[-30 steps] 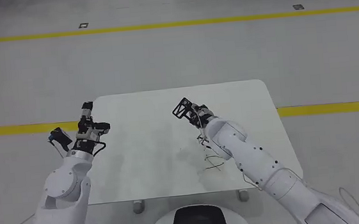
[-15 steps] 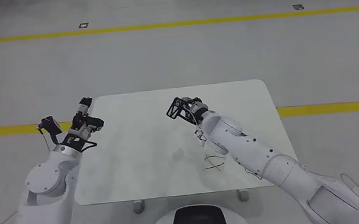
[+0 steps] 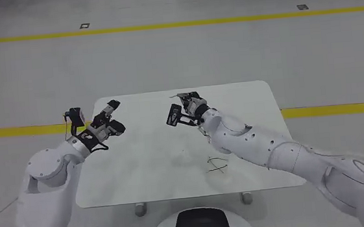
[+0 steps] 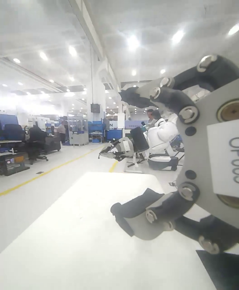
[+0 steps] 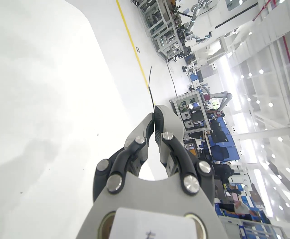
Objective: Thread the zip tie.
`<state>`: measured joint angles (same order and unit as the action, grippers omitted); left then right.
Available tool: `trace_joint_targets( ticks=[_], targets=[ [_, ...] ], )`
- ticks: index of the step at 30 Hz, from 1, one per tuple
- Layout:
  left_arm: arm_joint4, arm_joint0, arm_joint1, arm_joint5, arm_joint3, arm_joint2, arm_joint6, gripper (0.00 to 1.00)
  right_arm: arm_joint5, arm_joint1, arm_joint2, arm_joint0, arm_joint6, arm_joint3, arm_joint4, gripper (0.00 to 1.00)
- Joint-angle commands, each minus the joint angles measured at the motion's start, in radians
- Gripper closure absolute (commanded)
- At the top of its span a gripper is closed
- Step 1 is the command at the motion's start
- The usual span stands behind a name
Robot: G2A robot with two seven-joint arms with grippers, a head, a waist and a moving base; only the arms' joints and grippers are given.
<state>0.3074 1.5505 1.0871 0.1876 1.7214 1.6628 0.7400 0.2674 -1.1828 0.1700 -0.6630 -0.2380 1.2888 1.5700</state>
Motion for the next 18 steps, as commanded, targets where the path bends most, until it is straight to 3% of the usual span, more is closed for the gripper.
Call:
trace_joint_targets(
  ticks=[1, 6, 8, 13, 18],
  targets=[
    [0.001, 0.001, 0.000, 0.002, 0.000, 0.001, -0.001, 0.00, 0.000, 0.000, 0.000, 0.000, 0.000, 0.000, 0.000, 1.00],
    [-0.001, 0.001, 0.000, -0.001, 0.001, -0.001, -0.003, 0.00, 0.000, 0.000, 0.000, 0.000, 0.000, 0.000, 0.000, 1.00],
    [-0.026, -0.001, 0.000, -0.022, 0.006, -0.019, -0.012, 0.00, -0.010, 0.000, 0.000, 0.006, 0.005, -0.007, 0.000, 1.00],
    [-0.067, -0.035, 0.002, -0.038, 0.008, -0.076, -0.050, 0.00, -0.059, 0.000, 0.000, 0.049, 0.008, -0.007, 0.000, 1.00],
    [-0.078, -0.077, 0.005, -0.049, -0.004, -0.138, -0.049, 0.00, -0.103, 0.003, 0.000, 0.078, -0.010, 0.015, 0.000, 1.00]
  ],
)
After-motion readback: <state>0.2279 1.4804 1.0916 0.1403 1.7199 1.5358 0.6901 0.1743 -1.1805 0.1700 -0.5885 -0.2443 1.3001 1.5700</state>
